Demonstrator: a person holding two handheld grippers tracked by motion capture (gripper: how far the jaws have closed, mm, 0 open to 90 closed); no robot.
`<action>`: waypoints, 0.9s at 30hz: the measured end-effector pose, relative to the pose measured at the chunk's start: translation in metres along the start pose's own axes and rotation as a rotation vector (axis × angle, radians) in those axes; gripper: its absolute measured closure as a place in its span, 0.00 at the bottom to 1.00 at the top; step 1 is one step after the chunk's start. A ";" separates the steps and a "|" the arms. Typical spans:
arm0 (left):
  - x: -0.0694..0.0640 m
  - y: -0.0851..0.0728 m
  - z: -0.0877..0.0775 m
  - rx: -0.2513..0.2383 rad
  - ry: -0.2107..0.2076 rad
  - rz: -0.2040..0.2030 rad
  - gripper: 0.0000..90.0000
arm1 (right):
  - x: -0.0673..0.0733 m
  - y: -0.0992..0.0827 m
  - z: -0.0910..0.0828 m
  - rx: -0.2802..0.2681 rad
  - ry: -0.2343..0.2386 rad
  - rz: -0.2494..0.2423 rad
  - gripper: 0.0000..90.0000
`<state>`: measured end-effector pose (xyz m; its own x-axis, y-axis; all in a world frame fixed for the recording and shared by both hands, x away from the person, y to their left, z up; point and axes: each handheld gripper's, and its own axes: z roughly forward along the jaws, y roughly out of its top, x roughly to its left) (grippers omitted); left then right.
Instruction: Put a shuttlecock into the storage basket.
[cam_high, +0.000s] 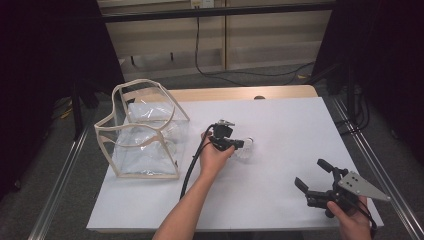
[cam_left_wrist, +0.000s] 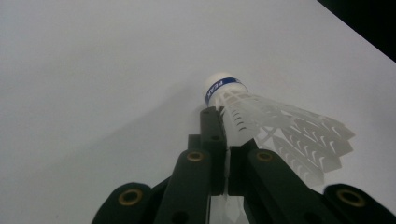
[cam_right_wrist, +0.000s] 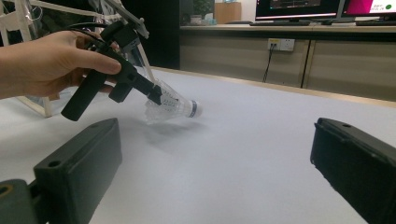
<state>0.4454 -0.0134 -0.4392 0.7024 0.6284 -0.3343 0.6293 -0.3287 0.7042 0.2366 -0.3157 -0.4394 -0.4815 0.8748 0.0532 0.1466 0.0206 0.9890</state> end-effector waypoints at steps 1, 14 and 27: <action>-0.001 0.000 -0.002 0.006 -0.005 0.002 1.00 | 0.000 0.000 0.000 0.000 0.000 0.000 0.02; -0.009 0.002 -0.018 0.067 -0.057 0.016 1.00 | 0.000 0.000 0.001 -0.001 0.004 -0.009 0.02; -0.010 0.003 -0.036 0.093 -0.077 0.017 1.00 | 0.000 0.001 0.002 0.000 0.005 -0.003 0.02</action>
<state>0.4285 0.0046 -0.4115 0.7346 0.5671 -0.3724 0.6425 -0.4053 0.6503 0.2384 -0.3144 -0.4389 -0.4865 0.8722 0.0509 0.1453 0.0233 0.9891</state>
